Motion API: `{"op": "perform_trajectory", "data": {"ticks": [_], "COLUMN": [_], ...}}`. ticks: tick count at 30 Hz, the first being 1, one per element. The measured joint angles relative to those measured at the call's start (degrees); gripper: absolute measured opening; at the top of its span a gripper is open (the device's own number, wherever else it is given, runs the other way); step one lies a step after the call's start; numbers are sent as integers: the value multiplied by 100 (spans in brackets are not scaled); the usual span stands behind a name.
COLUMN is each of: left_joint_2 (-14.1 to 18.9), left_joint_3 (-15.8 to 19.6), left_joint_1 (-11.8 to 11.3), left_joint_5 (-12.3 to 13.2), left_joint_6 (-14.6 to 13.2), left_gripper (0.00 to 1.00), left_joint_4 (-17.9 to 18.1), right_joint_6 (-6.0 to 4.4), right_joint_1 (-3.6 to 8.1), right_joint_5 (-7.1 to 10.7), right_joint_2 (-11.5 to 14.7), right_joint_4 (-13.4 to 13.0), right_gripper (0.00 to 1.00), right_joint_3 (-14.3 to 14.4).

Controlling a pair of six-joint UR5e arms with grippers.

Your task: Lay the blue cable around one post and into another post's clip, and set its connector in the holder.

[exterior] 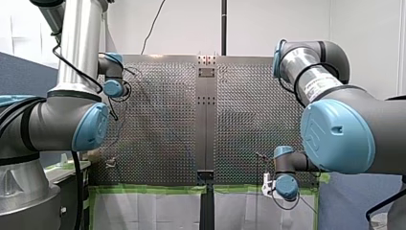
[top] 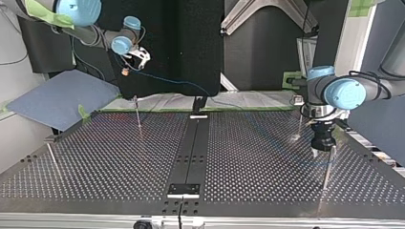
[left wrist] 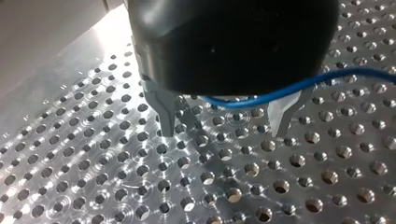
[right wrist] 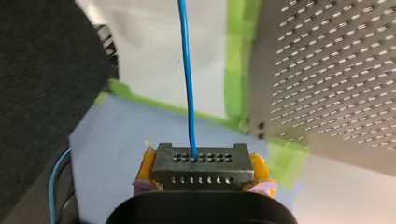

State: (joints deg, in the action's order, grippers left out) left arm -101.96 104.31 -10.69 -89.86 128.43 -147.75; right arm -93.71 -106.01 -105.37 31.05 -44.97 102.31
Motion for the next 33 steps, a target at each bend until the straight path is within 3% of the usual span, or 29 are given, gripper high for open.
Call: {"op": "perform_trajectory", "data": {"ticks": [8,12,18,23,27,33], "left_joint_2": [0,1,0,2,1,1], "left_joint_3": [0,0,0,0,1,0], "left_joint_1": [3,6,20,35,46,54], "left_joint_5": [-8,-8,-5,-7,-8,-29], "left_joint_6": [-11,-25,-31,-34,-35,-37], "left_gripper": [100,100,100,100,100,100], "left_joint_4": [0,0,-7,-9,-16,-33], "right_joint_6": [-15,-72,-77,-230,-416,-463], "right_joint_1": [73,178,390,608,828,946], "right_joint_5": [368,509,605,785,1003,1313], "right_joint_2": [373,598,881,1109,1334,1645], "right_joint_4": [-339,-559,-756,-882,-1089,-1361], "right_gripper": [15,15,15,15,15,15], "right_joint_3": [257,462,583,731,822,840]}}
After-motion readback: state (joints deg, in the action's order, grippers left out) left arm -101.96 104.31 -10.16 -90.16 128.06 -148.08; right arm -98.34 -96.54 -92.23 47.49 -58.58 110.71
